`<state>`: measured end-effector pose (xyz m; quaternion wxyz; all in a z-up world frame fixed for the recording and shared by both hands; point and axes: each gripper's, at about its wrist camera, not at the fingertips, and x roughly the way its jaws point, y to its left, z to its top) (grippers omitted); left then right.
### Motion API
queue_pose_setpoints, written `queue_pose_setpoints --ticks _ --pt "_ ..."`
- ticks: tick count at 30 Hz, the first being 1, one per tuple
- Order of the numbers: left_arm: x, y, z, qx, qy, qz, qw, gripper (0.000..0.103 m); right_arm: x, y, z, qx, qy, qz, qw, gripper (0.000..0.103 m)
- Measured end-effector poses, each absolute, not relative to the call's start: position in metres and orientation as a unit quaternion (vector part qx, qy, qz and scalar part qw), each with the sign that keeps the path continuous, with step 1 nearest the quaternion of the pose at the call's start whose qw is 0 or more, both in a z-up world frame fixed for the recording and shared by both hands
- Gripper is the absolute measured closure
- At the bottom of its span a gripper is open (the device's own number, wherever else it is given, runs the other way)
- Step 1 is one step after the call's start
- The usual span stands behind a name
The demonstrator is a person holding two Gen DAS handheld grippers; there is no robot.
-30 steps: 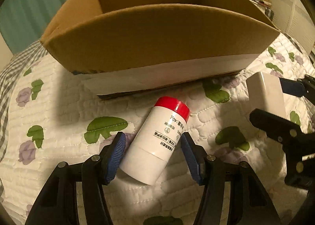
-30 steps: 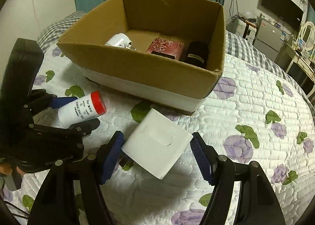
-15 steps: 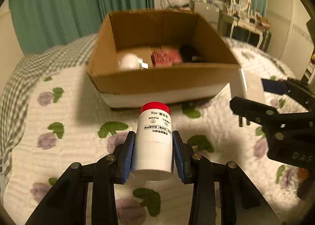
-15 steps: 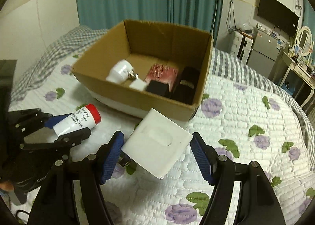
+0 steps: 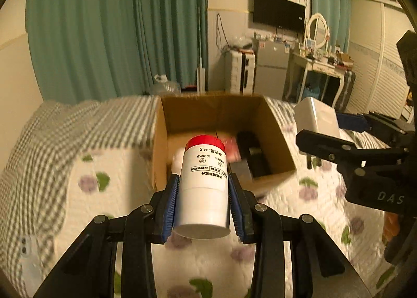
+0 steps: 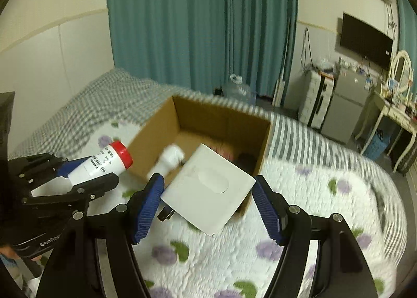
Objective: Organize rigid objects
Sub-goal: 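Release the red-capped bottle into the box with the left gripper while the right drops the flat charger in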
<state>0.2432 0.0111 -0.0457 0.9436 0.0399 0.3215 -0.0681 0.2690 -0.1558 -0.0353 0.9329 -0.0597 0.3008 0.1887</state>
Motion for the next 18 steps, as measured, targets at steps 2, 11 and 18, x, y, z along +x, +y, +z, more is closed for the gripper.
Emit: queue_pose_setpoints --ticks 2,11,18 --pt "0.254 0.012 -0.037 0.038 0.314 -0.067 0.946 0.066 0.279 -0.154 -0.021 -0.069 0.287 0.188 0.937 0.033" --pt "0.332 0.006 -0.029 0.043 0.316 -0.061 0.946 0.066 0.338 -0.151 0.004 -0.071 0.253 0.197 0.944 0.033" --pt "0.377 -0.004 -0.071 0.06 0.346 -0.063 0.934 0.066 0.38 -0.151 -0.015 -0.071 0.264 0.197 0.942 0.033"
